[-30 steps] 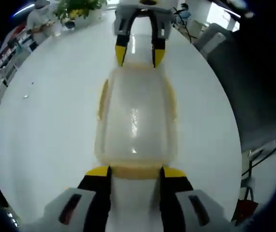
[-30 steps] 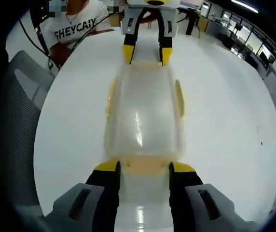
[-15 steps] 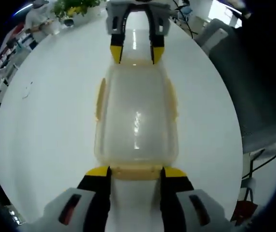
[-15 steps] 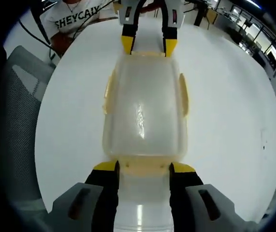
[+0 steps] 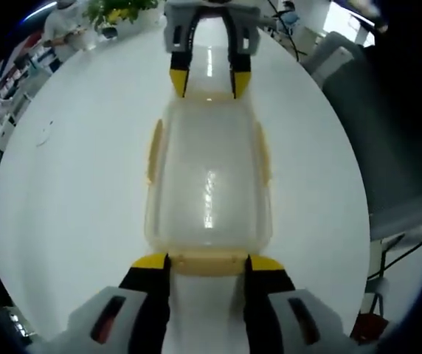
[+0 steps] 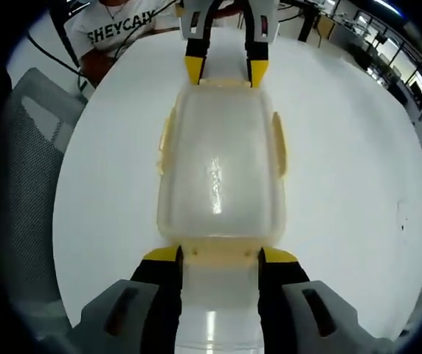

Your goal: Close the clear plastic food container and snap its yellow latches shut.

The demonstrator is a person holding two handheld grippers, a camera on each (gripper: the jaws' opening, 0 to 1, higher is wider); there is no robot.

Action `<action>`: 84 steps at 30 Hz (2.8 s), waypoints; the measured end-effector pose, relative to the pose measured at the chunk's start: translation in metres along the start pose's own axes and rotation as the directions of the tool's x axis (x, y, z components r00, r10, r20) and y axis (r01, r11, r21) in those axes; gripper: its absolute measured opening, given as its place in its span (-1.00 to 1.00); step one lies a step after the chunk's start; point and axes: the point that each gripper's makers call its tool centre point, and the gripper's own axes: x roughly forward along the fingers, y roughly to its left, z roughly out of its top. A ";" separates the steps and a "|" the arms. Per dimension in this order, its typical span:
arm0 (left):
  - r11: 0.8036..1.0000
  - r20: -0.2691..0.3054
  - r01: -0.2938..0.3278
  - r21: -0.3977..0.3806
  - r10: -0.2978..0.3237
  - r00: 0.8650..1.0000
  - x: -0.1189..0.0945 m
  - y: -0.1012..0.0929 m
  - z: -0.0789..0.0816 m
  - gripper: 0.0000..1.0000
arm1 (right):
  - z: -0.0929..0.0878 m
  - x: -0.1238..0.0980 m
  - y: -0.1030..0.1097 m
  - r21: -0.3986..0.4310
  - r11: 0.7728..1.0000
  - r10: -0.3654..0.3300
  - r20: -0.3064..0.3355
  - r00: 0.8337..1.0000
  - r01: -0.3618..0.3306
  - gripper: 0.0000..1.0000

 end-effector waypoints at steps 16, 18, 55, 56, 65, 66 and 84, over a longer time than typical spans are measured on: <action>0.999 0.025 -0.045 0.011 0.045 0.999 -0.025 0.001 0.004 -0.32 | 0.012 -0.022 0.000 0.025 1.000 -0.009 0.052 0.999 0.007 -0.27; 0.999 0.030 -0.047 0.003 0.047 0.998 -0.030 0.000 0.006 -0.32 | 0.012 -0.025 -0.001 0.017 1.000 -0.015 0.056 0.998 0.014 -0.27; 0.995 0.037 -0.099 0.025 0.098 0.995 -0.059 0.004 0.051 -0.32 | -0.007 -0.073 -0.002 0.017 0.998 -0.062 0.039 0.997 0.062 -0.27; 0.995 0.037 -0.098 0.024 0.097 0.995 -0.059 0.003 0.053 -0.32 | -0.008 -0.073 -0.001 0.016 0.998 -0.062 0.039 0.997 0.062 -0.27; 0.996 0.033 -0.093 0.005 0.092 0.995 -0.055 0.000 0.072 -0.32 | -0.026 -0.080 -0.001 0.003 0.998 -0.055 0.046 0.997 0.055 -0.27; 0.996 0.031 -0.092 0.004 0.092 0.995 -0.054 -0.001 0.074 -0.32 | -0.028 -0.081 -0.001 0.002 0.999 -0.054 0.047 0.997 0.054 -0.27; 0.996 0.023 -0.084 0.002 0.084 0.996 -0.037 -0.002 0.118 -0.32 | -0.074 -0.093 0.002 0.019 0.999 -0.036 0.057 0.998 0.035 -0.27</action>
